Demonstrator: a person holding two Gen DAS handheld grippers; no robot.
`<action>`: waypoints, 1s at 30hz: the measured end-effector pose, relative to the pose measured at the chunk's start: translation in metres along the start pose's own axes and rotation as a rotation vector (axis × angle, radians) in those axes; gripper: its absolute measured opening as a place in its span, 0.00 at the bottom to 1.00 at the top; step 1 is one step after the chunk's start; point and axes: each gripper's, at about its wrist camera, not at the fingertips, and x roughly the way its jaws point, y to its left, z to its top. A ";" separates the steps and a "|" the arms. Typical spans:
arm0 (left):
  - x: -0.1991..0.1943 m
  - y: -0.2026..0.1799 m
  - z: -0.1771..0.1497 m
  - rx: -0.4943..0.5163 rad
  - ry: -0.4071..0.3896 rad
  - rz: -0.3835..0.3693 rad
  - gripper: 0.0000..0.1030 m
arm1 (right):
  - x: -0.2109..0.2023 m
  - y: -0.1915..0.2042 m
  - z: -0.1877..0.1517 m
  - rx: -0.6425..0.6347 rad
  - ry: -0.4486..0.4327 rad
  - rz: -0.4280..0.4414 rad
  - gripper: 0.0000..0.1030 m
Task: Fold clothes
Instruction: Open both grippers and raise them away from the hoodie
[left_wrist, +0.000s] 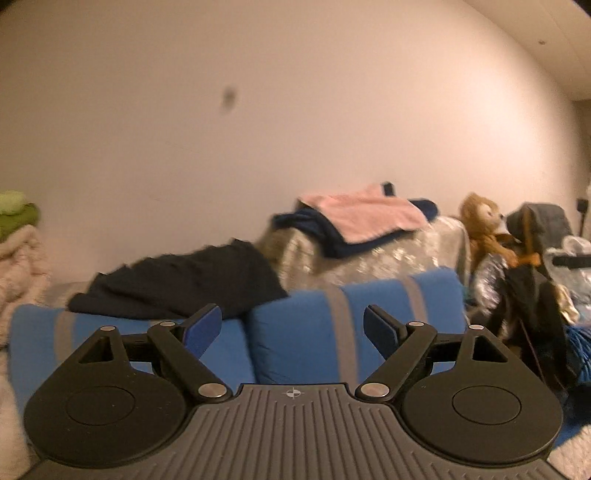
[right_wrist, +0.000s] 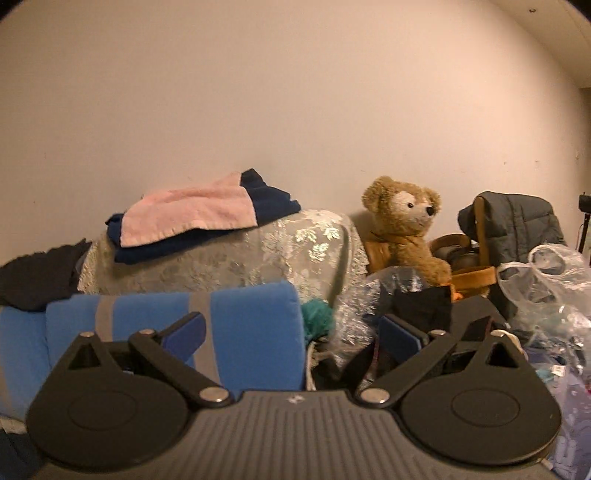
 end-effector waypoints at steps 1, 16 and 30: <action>0.005 -0.007 -0.006 0.003 0.009 -0.010 0.82 | -0.003 -0.001 -0.005 -0.005 0.008 0.004 1.00; 0.060 -0.040 -0.158 -0.129 0.200 -0.094 0.82 | -0.039 -0.027 -0.129 -0.162 0.192 0.036 1.00; 0.070 -0.025 -0.227 -0.263 0.251 -0.066 0.82 | -0.063 -0.110 -0.239 -0.025 0.330 -0.080 0.94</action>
